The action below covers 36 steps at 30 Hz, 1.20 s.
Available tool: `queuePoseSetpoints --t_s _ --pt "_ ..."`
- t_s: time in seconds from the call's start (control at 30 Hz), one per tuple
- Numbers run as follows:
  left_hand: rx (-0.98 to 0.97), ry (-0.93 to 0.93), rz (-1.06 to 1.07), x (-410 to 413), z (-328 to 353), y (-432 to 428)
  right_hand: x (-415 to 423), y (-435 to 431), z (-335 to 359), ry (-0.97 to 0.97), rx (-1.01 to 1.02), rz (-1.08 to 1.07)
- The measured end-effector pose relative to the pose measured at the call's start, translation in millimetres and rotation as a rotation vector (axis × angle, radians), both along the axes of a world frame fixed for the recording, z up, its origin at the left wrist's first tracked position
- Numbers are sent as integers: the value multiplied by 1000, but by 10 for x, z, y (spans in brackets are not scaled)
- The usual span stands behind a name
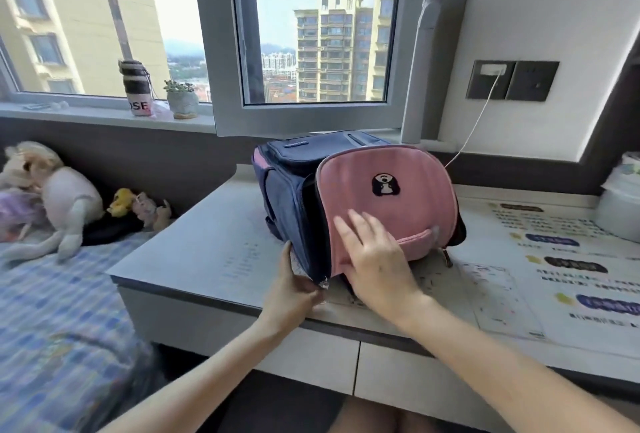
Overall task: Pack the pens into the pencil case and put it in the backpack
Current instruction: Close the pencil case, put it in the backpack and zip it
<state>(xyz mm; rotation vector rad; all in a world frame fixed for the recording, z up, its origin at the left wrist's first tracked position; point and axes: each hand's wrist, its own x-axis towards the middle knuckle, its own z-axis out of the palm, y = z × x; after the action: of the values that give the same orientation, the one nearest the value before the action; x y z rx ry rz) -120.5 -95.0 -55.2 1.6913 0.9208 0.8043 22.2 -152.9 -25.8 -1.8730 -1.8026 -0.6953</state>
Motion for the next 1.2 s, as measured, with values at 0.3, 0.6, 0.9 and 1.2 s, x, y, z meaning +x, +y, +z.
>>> queuePoseSetpoints --t_s 0.3,0.6,0.9,1.2 --pt "-127 -82 -7 -118 267 -40 -124 64 -285 -368 204 203" --pt "803 356 11 -193 327 259 20 86 -69 -291 361 401" --pt "788 23 62 343 304 398 -68 124 246 -161 513 331" --pt "940 125 44 471 294 509 -87 403 968 -31 580 141"
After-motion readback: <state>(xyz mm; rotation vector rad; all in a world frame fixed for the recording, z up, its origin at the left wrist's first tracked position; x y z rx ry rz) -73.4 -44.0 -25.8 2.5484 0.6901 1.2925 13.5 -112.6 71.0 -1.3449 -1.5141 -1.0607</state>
